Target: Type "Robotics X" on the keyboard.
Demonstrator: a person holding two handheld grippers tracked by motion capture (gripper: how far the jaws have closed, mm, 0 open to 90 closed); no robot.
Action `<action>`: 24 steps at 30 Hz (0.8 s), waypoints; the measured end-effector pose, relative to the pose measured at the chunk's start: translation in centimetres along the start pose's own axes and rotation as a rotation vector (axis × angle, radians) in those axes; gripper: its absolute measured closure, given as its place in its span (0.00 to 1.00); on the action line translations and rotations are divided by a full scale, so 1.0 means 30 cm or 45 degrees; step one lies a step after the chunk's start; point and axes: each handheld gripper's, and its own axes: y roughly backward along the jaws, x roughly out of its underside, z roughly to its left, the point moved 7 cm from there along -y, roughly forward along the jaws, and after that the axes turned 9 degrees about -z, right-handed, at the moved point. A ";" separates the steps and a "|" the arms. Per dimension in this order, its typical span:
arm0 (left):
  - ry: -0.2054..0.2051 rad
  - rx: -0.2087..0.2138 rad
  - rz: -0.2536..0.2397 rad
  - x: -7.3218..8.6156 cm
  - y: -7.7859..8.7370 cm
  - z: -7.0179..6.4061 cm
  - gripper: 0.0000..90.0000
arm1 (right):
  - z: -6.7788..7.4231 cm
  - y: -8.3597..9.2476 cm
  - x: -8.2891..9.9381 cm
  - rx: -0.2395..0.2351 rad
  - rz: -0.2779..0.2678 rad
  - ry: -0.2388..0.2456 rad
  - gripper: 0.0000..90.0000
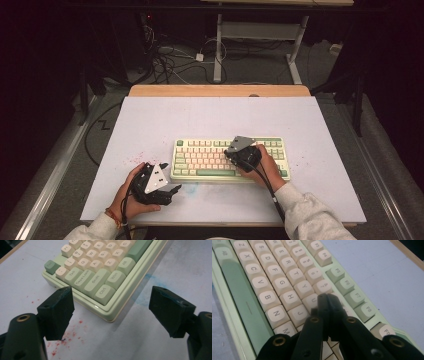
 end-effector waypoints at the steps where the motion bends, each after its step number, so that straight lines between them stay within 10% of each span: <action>1: 0.000 0.001 0.002 0.000 0.000 0.000 0.21 | 0.002 0.000 0.001 -0.005 0.005 0.007 1.00; 24: -0.014 0.005 0.023 0.006 0.000 0.002 0.23 | -0.007 0.056 -0.025 -0.002 -0.102 -0.050 0.89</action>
